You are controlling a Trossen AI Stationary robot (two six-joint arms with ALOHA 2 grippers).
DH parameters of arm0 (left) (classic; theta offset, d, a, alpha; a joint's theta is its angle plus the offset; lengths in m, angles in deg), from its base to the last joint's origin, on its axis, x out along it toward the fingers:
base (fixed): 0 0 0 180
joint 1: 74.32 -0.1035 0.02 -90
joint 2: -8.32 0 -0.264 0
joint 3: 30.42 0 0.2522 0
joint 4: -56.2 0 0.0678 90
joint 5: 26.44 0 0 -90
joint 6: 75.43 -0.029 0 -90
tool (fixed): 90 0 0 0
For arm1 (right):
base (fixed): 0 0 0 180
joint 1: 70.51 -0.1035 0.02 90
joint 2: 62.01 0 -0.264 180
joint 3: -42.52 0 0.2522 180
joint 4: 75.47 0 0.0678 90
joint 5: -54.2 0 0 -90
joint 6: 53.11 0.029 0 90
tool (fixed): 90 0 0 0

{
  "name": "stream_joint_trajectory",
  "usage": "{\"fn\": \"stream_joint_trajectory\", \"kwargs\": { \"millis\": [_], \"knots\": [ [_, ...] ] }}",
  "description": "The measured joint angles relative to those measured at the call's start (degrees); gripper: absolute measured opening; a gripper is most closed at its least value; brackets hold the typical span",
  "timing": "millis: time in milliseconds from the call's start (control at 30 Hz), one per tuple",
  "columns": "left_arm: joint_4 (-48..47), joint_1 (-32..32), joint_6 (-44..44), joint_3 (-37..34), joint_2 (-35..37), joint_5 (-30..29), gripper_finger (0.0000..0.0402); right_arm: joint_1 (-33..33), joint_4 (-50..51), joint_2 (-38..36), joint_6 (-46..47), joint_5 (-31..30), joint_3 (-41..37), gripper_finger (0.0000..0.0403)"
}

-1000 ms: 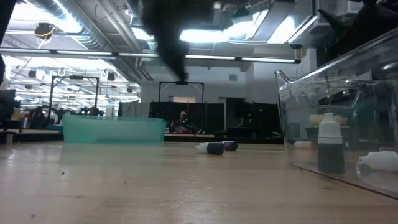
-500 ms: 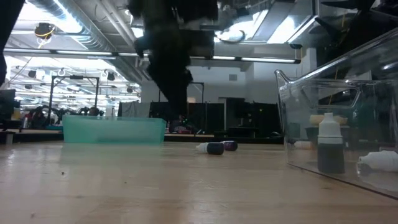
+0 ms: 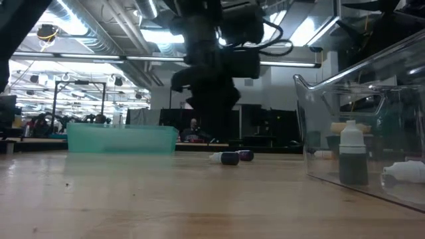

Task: Pick & Place Food Item
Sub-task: Put the red food coloring bottle into the transparent bin

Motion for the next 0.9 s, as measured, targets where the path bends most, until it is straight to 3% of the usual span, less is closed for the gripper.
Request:
{"fn": "stream_joint_trajectory", "kwargs": {
  "millis": [533, 733, 833, 900],
  "knots": [
    [1.29, 0.44, -0.85, 1.09, -5.37, 2.12, 0.0178, -0.04, 0.09, 0.00, 0.23, 1.93, 0.00, 0.0155],
    [2.62, -0.35, 4.69, 1.23, -6.10, 2.59, 0.0108, -0.04, 0.45, 0.00, 0.04, 1.92, 0.00, 0.0155],
    [2.92, -1.63, 11.44, 1.31, -6.22, 5.65, 0.0056, -0.04, 0.46, 0.00, 0.04, 1.93, 0.00, 0.0155],
    [3.31, -2.73, 16.03, 1.28, -6.28, 8.52, 0.0046, -0.04, 0.46, 0.00, 0.04, 2.12, 0.00, 0.0155]
  ]
}}
